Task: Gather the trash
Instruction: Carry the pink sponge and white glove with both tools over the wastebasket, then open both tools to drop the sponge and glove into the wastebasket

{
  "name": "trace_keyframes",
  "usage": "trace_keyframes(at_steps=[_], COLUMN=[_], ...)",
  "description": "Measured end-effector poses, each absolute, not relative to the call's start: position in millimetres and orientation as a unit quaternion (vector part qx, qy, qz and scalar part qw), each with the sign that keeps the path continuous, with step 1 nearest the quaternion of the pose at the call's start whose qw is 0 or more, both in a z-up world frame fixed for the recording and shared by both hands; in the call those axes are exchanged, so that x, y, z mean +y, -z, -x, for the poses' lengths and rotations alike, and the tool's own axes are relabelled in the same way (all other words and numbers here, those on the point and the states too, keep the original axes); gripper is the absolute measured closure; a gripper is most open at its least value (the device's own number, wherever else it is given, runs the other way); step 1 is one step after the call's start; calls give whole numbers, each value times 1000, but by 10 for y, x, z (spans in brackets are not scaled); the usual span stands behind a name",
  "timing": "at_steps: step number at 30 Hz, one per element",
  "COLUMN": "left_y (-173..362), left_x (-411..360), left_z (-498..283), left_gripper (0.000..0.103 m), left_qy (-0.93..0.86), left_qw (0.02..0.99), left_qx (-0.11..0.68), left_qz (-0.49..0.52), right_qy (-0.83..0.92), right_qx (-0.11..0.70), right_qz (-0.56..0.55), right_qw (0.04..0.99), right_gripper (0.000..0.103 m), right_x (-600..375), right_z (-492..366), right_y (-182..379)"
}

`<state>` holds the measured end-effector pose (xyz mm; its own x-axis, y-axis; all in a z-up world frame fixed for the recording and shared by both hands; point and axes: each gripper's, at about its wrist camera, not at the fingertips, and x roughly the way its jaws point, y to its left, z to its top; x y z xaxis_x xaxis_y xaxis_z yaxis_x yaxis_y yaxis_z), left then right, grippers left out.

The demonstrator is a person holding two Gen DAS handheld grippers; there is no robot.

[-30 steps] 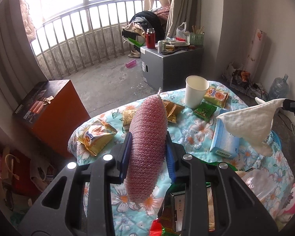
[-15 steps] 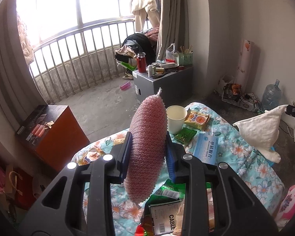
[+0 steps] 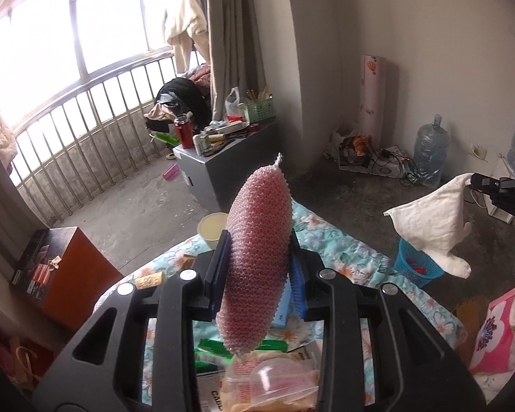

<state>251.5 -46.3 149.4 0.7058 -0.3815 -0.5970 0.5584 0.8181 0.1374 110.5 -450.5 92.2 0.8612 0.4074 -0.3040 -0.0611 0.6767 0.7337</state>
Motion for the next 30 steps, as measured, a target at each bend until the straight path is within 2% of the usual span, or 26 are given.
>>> trace_keyframes(at_steps=[8, 13, 19, 23, 30], left_y=[-1367, -1052, -333, 408, 1427], left_x=[-1591, -2509, -3691, -4447, -5484], left_z=[-2344, -2245, -2214, -2259, -2250], left_gripper=[73, 73, 73, 73, 73], left_qy=[334, 393, 459, 479, 480], left_qw=[873, 833, 768, 716, 669], left_qx=[292, 319, 380, 443, 491], left_qz=[-201, -225, -234, -248, -284], right_qy=[-79, -30, 43, 86, 161], right_qx=[210, 227, 286, 327, 391], right_qz=[-409, -415, -407, -413, -408], right_qw=[885, 880, 867, 846, 809], right_gripper=[97, 97, 97, 97, 97], right_x=[-5191, -5687, -6251, -6628, -7223], right_z=[-698, -588, -740, -895, -1125], right_y=[-719, -520, -63, 419, 1243])
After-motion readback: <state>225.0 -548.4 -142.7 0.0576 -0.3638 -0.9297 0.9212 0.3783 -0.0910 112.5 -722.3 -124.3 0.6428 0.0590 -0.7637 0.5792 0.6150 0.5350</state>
